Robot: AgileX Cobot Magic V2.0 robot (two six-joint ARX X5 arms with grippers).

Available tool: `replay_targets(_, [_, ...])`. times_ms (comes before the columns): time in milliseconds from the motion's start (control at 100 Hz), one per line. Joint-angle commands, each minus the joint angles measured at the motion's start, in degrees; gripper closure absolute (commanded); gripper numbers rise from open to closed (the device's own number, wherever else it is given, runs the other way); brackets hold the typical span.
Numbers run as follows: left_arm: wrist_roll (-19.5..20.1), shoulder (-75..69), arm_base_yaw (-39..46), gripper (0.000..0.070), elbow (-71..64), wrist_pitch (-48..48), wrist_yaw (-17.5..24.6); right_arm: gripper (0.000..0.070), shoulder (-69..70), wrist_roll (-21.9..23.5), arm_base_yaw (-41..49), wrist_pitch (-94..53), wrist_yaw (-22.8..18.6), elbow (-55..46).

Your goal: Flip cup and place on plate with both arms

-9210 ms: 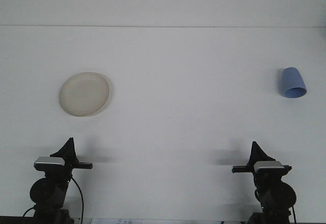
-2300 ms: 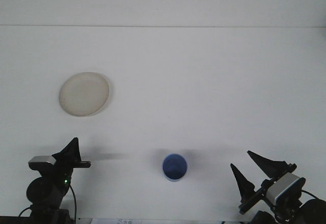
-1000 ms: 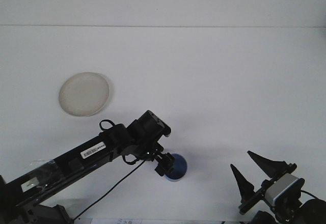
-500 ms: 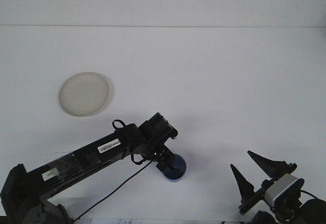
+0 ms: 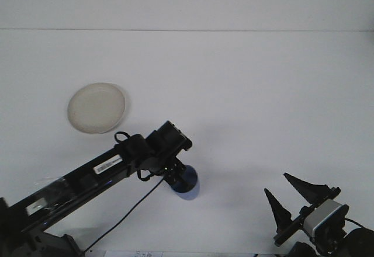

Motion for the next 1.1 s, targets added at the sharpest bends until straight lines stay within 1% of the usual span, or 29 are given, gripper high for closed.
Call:
replay_targets(0, [3.15,-3.34,1.62,0.0691,2.60,-1.42,-3.21,0.0279,-0.15,-0.24,0.48,0.37,0.11,0.42])
replay_targets(120, [6.58,-8.48,8.48,0.0693,4.72,-4.81,-10.47,0.0279,-0.15,-0.04,0.48,0.39,0.13,0.42])
replay_targets(210, [9.20,-10.43,15.80,0.0694,6.34,-6.43,-13.46,0.0279,-0.15,-0.04,0.48,0.39,0.13,0.42])
replay_targets(270, [10.47,-10.53,21.68,0.0694,7.17,-6.27,-13.70,0.0279,-0.15,-0.04,0.48,0.42,0.13,0.42])
replay_targets(380, [11.34,-9.05,32.11,0.0694,7.32,-2.99,-13.68,0.0279,-0.15,0.00,0.48,0.42,0.11,0.42])
replay_targets(540, [11.34,-3.41,41.81,0.0695,7.74,3.13,-13.64,0.0279,-0.15,0.44,0.48,0.39,0.09,0.42])
replay_targets(620, [11.32,0.39,44.52,0.0694,8.72,5.51,-13.64,0.0279,-0.15,1.01,0.48,0.39,0.09,0.42])
replay_targets(700, [11.34,3.98,45.94,0.0694,9.97,5.90,-13.62,0.0279,-0.15,1.31,0.48,0.39,0.11,0.42])
replay_targets(940, [11.52,11.34,47.93,0.0694,11.06,10.05,-13.60,0.0279,-0.15,1.53,0.48,0.39,0.11,0.42])
replay_targets(1090, [11.52,13.94,48.54,0.0694,11.06,10.32,-13.40,0.0279,-0.15,1.73,0.48,0.39,0.13,0.42])
